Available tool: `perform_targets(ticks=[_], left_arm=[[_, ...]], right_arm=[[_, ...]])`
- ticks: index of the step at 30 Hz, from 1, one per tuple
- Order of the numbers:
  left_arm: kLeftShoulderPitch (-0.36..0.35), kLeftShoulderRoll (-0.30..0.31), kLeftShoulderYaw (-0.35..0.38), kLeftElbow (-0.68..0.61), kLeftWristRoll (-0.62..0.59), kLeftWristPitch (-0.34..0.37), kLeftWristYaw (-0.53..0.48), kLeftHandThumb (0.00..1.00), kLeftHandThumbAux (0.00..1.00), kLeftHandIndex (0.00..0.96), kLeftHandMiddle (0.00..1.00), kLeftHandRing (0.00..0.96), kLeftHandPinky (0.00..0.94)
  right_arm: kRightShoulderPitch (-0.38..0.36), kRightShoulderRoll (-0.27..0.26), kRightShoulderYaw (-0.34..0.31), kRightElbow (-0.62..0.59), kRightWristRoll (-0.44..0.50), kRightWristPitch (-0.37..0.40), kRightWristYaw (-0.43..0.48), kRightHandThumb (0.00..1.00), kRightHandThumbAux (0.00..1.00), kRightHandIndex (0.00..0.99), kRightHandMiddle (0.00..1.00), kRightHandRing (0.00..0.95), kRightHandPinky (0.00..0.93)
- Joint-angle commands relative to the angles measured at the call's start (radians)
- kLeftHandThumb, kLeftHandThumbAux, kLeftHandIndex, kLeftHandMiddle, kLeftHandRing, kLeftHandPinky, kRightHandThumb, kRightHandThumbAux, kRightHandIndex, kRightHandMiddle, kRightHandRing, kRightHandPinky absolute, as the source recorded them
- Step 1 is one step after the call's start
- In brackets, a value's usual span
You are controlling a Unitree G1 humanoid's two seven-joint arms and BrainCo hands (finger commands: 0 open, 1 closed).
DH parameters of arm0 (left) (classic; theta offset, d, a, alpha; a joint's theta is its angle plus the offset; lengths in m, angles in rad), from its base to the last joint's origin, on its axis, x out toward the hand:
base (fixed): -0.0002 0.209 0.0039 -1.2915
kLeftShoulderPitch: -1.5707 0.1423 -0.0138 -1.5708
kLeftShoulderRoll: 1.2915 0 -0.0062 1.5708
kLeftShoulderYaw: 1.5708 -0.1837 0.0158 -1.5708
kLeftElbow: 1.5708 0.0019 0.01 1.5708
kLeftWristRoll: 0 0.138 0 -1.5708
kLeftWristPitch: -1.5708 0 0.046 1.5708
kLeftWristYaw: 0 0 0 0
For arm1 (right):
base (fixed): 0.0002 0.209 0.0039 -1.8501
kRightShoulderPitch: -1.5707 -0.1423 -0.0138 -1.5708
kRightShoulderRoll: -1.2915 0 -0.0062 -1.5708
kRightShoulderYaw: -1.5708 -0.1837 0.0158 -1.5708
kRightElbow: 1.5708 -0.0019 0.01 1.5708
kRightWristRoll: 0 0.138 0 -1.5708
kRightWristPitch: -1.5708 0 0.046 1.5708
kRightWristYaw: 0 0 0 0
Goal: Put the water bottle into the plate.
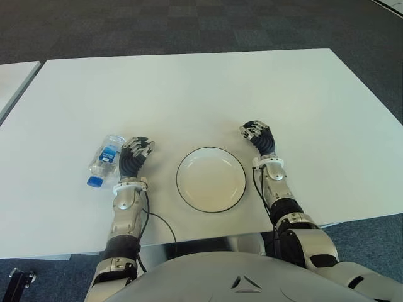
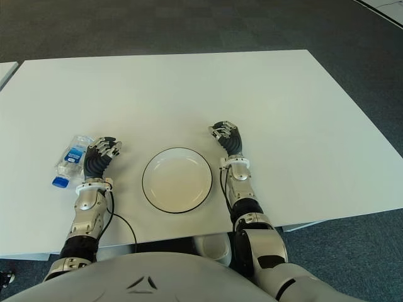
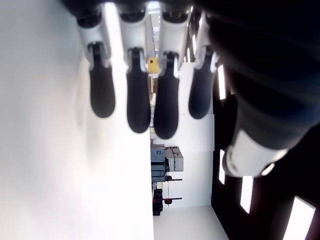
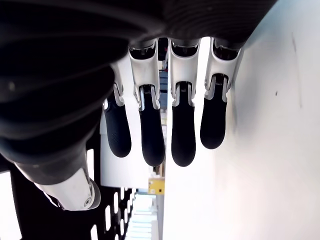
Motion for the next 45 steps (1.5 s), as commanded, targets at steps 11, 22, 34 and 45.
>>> perform_targets(ticks=[11, 22, 34, 45], left_arm=[[0.008, -0.005, -0.002, 0.053, -0.003, 0.017, -0.002, 0.706, 0.715, 0.43, 0.543, 0.509, 0.491], [0.0, -0.001, -0.001, 0.079, 0.0, -0.003, -0.001, 0.705, 0.716, 0.43, 0.532, 0.504, 0.486], [0.009, 0.004, -0.005, 0.077, 0.007, -0.034, -0.005, 0.703, 0.717, 0.43, 0.529, 0.499, 0.484], [0.16, -0.01, -0.072, -0.305, 0.313, -0.081, 0.16, 0.702, 0.717, 0.43, 0.542, 0.515, 0.5]], right_arm=[[0.036, 0.011, -0.02, 0.043, 0.029, 0.006, 0.029, 0.709, 0.732, 0.427, 0.476, 0.486, 0.521], [0.044, 0.015, -0.02, 0.027, 0.027, -0.009, 0.028, 0.708, 0.732, 0.427, 0.481, 0.492, 0.531], [0.067, 0.013, -0.013, 0.007, 0.021, -0.056, 0.045, 0.71, 0.731, 0.43, 0.485, 0.5, 0.531], [0.08, 0.004, -0.013, 0.016, 0.019, -0.063, 0.049, 0.711, 0.732, 0.429, 0.485, 0.489, 0.511]])
